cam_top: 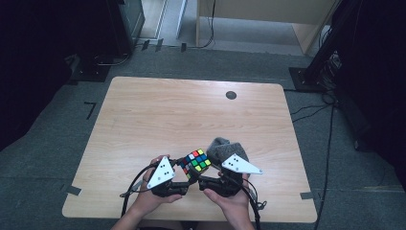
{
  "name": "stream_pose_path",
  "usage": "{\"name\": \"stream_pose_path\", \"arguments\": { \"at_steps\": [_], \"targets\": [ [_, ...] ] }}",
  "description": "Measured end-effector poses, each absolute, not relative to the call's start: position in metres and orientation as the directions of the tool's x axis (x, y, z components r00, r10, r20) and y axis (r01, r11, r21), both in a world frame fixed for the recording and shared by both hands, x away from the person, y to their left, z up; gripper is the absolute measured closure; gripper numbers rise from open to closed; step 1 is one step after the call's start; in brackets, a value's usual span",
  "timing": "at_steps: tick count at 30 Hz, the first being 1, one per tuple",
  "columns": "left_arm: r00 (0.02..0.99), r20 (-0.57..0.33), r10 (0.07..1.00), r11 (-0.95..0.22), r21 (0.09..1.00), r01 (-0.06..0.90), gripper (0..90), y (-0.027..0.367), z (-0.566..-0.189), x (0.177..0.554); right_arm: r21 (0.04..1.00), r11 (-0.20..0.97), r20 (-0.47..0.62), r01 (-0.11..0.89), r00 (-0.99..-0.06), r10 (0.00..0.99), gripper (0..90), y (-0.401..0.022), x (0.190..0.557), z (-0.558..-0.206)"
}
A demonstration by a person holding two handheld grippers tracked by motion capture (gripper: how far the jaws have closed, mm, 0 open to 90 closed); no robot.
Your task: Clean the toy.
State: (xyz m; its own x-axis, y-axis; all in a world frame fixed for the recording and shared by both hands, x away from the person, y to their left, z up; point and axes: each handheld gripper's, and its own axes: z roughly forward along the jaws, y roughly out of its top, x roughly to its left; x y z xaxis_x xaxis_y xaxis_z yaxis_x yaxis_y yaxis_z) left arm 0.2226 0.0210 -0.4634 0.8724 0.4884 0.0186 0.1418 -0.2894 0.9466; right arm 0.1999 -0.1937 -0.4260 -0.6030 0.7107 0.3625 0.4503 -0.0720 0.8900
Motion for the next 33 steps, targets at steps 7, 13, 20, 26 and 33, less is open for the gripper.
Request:
{"name": "stream_pose_path", "arguments": {
  "at_steps": [7,13,20,26,33],
  "targets": [
    [0.863,0.079,0.498,-0.319,0.942,0.098,33.6,0.013,-0.465,0.215,0.847,-0.072,0.406,0.526,-0.555,0.726,31.4,-0.193,0.203,-0.431],
    [0.856,0.107,0.505,-0.343,0.935,0.086,33.2,0.009,-0.465,0.214,0.846,-0.072,0.397,0.528,-0.533,0.747,34.2,-0.191,0.200,-0.432],
    [0.810,0.225,0.542,-0.405,0.914,0.017,29.9,-0.001,-0.464,0.205,0.850,-0.009,0.327,0.526,-0.515,0.792,34.1,-0.182,0.198,-0.434],
    [0.817,0.178,0.549,-0.367,0.929,0.044,32.8,0.009,-0.461,0.210,0.862,-0.054,0.375,0.503,-0.564,0.736,29.2,-0.190,0.199,-0.429],
    [0.757,-0.109,0.645,-0.130,0.960,0.249,33.1,0.049,-0.453,0.240,0.900,-0.202,0.408,0.386,-0.584,0.701,23.8,-0.215,0.199,-0.422]
  ]
}}
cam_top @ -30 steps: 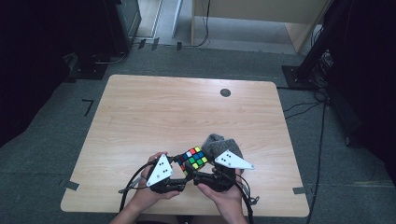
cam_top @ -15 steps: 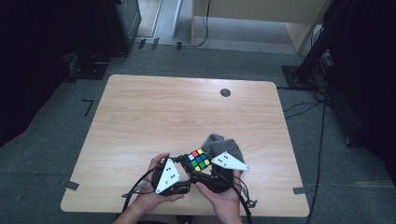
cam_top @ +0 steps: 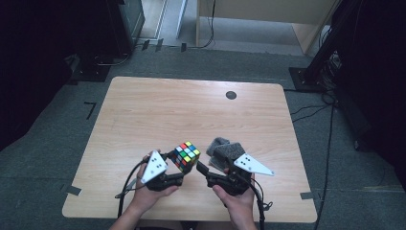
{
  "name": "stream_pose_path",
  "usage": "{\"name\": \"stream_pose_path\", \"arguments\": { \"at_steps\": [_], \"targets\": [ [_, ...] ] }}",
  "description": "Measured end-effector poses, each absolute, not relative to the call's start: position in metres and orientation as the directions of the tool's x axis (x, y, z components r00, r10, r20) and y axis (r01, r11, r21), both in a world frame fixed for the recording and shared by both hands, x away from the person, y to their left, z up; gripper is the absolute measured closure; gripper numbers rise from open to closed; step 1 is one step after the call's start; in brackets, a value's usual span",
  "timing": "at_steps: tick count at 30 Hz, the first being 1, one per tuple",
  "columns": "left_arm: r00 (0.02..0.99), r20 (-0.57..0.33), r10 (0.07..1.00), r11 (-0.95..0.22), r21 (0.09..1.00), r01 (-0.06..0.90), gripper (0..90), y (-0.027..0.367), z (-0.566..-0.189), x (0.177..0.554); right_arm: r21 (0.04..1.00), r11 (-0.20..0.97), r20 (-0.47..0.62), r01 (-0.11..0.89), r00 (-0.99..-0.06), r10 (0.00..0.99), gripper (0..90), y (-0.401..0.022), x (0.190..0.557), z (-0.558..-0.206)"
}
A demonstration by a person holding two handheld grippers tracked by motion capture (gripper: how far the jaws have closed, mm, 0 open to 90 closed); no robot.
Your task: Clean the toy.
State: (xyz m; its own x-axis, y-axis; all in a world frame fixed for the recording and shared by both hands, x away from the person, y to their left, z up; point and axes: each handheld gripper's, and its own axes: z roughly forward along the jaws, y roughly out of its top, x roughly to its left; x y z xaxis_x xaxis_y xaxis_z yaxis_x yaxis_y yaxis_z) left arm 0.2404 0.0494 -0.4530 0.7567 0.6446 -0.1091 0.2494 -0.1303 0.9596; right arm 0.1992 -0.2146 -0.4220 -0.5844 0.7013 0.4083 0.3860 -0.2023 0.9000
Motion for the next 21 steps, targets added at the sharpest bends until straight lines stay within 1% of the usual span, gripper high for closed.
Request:
{"name": "stream_pose_path", "arguments": {
  "at_steps": [1,2,3,4,8,12,15,20,21],
  "targets": [
    [0.743,-0.173,0.646,-0.072,0.956,0.285,33.1,0.058,-0.451,0.245,0.912,-0.201,0.386,0.359,-0.579,0.718,24.8,-0.216,0.199,-0.424],
    [0.734,-0.205,0.647,-0.042,0.952,0.302,33.1,0.062,-0.449,0.247,0.925,-0.185,0.354,0.332,-0.574,0.738,26.4,-0.217,0.199,-0.429],
    [0.723,-0.243,0.646,-0.003,0.947,0.321,33.1,0.067,-0.448,0.249,0.929,-0.169,0.338,0.329,-0.567,0.751,26.2,-0.216,0.200,-0.433],
    [0.716,-0.261,0.647,0.018,0.944,0.329,33.1,0.070,-0.446,0.251,0.933,-0.145,0.319,0.331,-0.565,0.761,26.0,-0.214,0.202,-0.438],
    [0.714,-0.288,0.638,0.050,0.941,0.335,33.1,0.073,-0.444,0.251,0.931,-0.067,0.280,0.359,-0.587,0.760,24.8,-0.197,0.204,-0.455],
    [0.730,-0.339,0.593,0.079,0.927,0.366,33.0,0.065,-0.443,0.248,0.939,0.005,0.223,0.344,-0.618,0.754,22.5,-0.178,0.201,-0.464],
    [0.738,-0.366,0.566,0.094,0.919,0.384,33.0,0.056,-0.443,0.243,0.946,0.004,0.209,0.325,-0.617,0.759,22.2,-0.169,0.198,-0.467],
    [0.745,-0.399,0.534,0.107,0.906,0.409,33.0,0.045,-0.443,0.238,0.971,-0.019,0.169,0.240,-0.622,0.764,20.8,-0.160,0.190,-0.463],
    [0.746,-0.402,0.531,0.107,0.905,0.412,33.0,0.043,-0.444,0.237,0.971,-0.023,0.169,0.237,-0.617,0.769,20.7,-0.158,0.189,-0.463]
  ]
}}
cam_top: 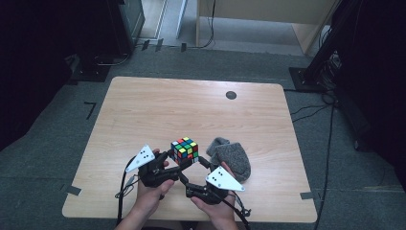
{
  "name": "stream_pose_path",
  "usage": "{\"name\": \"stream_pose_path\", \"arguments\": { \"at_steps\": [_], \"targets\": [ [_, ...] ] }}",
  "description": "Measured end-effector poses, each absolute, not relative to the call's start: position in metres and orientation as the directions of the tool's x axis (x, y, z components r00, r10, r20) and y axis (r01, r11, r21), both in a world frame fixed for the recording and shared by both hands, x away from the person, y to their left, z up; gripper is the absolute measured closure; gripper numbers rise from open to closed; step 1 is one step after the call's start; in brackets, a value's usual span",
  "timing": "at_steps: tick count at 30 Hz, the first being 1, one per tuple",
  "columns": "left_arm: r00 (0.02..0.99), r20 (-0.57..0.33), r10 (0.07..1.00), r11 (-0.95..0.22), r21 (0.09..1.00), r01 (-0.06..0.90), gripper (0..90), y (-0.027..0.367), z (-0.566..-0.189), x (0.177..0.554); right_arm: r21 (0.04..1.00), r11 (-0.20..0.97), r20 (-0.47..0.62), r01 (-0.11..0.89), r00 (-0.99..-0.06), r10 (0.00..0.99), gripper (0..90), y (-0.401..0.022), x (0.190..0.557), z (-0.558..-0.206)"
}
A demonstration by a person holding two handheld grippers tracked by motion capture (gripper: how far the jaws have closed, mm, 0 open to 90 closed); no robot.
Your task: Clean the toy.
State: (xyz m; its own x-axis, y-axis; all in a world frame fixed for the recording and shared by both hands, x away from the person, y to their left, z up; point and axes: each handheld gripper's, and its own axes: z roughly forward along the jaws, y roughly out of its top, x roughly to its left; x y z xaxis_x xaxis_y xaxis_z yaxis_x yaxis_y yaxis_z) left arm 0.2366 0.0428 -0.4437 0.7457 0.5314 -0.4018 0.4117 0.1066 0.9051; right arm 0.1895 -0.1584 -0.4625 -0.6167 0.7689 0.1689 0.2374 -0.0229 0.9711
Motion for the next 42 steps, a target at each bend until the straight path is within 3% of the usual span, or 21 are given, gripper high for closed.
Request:
{"name": "stream_pose_path", "arguments": {
  "at_steps": [5,10,18,25,29,32,35,42],
  "targets": [
    [0.742,-0.457,0.491,0.127,0.880,0.458,33.0,0.036,-0.447,0.235,0.982,-0.016,0.123,0.189,-0.572,0.811,23.1,-0.154,0.187,-0.462],
    [0.725,-0.526,0.446,0.171,0.845,0.507,33.0,0.036,-0.451,0.237,0.990,-0.012,0.083,0.138,-0.520,0.850,32.9,-0.150,0.184,-0.461],
    [0.736,-0.524,0.429,0.154,0.845,0.512,33.1,0.033,-0.452,0.235,0.993,-0.034,0.088,0.115,-0.506,0.858,30.9,-0.151,0.183,-0.461],
    [0.747,-0.520,0.414,0.139,0.847,0.513,32.4,0.034,-0.451,0.237,0.995,0.034,0.017,0.089,-0.513,0.858,34.6,-0.153,0.182,-0.459],
    [0.761,-0.483,0.433,0.133,0.870,0.476,24.9,0.039,-0.445,0.238,0.991,0.075,-0.010,0.108,-0.507,0.862,34.8,-0.158,0.182,-0.459],
    [0.757,-0.438,0.485,0.117,0.890,0.440,17.1,0.045,-0.439,0.239,0.987,0.094,-0.019,0.128,-0.493,0.870,34.8,-0.164,0.185,-0.461],
    [0.754,-0.370,0.543,0.088,0.918,0.387,14.9,0.051,-0.436,0.239,0.983,0.122,-0.039,0.140,-0.490,0.871,34.8,-0.171,0.189,-0.461],
    [0.786,-0.078,0.614,-0.107,0.978,0.181,15.2,0.058,-0.435,0.236,0.964,0.158,-0.019,0.216,-0.533,0.846,34.8,-0.192,0.199,-0.452]
  ]
}}
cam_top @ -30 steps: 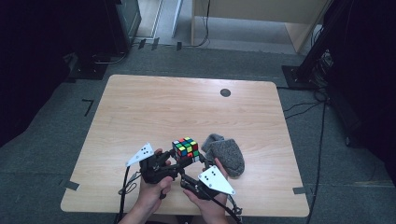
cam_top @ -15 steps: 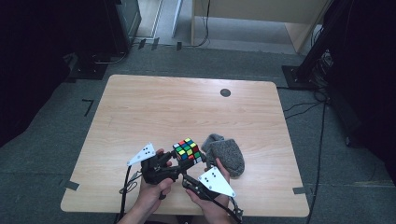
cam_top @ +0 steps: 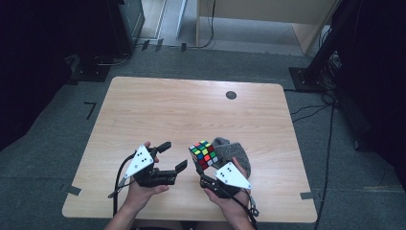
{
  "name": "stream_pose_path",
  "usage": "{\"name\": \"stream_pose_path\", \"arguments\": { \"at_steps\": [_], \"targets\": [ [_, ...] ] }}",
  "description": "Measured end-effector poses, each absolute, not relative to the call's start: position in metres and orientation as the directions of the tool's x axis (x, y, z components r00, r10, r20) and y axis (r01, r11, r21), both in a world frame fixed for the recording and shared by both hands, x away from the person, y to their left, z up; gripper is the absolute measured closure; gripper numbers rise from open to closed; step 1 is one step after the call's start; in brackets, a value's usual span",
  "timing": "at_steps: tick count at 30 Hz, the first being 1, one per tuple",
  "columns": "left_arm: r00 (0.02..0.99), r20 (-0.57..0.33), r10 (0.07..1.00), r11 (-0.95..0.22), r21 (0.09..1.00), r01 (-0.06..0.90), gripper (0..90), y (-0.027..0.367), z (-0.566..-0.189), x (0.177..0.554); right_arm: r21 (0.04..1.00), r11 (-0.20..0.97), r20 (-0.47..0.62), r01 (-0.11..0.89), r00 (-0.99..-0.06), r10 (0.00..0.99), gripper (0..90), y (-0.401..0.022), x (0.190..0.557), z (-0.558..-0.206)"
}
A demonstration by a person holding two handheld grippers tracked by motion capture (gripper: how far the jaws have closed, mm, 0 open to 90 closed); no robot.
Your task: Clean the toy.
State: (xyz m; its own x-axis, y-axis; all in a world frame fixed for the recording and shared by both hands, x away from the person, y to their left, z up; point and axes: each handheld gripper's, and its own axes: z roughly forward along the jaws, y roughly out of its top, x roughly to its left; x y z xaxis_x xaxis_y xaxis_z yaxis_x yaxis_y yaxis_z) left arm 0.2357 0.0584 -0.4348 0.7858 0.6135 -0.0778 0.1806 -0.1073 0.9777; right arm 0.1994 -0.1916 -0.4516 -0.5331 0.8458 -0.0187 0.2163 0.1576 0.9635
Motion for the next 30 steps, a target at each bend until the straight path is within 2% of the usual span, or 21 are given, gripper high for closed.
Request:
{"name": "stream_pose_path", "arguments": {
  "at_steps": [5,9,14,21,25,30],
  "targets": [
    [0.788,0.105,0.606,-0.283,0.955,0.090,14.7,0.050,-0.448,0.233,0.951,0.138,0.053,0.277,-0.585,0.809,34.7,-0.200,0.202,-0.437],
    [0.785,0.201,0.586,-0.357,0.934,0.027,13.7,0.039,-0.454,0.227,0.936,0.133,0.109,0.325,-0.630,0.769,34.7,-0.197,0.200,-0.427],
    [0.758,0.313,0.572,-0.410,0.910,-0.066,13.6,0.033,-0.459,0.221,0.900,0.110,0.204,0.422,-0.630,0.749,34.6,-0.190,0.200,-0.427],
    [0.752,0.374,0.543,-0.432,0.892,-0.131,20.0,0.026,-0.463,0.214,0.857,0.104,0.283,0.505,-0.630,0.723,34.5,-0.185,0.201,-0.429],
    [0.751,0.398,0.527,-0.443,0.883,-0.157,26.0,0.022,-0.465,0.210,0.809,0.069,0.385,0.584,-0.615,0.688,34.5,-0.188,0.205,-0.430],
    [0.770,0.373,0.518,-0.432,0.891,-0.140,33.2,0.024,-0.465,0.210,0.791,0.047,0.426,0.610,-0.605,0.672,34.4,-0.194,0.209,-0.430]
  ]
}}
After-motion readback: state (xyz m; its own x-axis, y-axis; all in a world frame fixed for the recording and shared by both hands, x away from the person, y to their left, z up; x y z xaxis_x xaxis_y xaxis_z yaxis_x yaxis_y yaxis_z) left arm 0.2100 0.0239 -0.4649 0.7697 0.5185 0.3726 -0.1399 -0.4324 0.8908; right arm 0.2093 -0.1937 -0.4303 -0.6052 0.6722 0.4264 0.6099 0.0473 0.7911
